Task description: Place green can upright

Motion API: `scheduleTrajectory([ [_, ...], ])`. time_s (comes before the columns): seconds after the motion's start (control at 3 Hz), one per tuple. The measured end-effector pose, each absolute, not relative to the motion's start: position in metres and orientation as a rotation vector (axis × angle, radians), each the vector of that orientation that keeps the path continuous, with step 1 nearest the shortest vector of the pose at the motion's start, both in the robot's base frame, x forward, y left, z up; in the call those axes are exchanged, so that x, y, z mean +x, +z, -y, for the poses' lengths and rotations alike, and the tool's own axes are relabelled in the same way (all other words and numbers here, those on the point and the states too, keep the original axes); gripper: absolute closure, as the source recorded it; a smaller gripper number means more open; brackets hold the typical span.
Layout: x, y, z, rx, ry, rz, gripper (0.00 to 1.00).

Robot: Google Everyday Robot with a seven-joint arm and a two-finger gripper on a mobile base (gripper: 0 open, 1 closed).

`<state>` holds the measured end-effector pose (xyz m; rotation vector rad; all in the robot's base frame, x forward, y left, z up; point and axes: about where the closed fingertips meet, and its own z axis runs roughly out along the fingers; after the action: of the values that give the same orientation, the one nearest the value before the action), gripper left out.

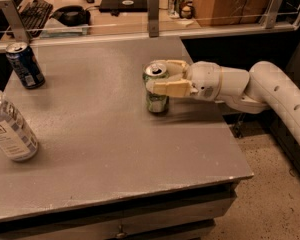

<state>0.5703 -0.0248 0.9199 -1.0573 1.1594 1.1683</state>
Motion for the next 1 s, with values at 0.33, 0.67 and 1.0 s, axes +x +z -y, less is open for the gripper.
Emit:
scheduleTrajectory([
  [0.33,0.568,0.916,0.025,-1.056,1.175,-1.153,0.16],
  [0.67,0.565,0.911,0.027,-1.057,1.176,-1.157,0.0],
  [1.0,0.565,0.907,0.04,-1.074,1.149,-1.185,0.0],
])
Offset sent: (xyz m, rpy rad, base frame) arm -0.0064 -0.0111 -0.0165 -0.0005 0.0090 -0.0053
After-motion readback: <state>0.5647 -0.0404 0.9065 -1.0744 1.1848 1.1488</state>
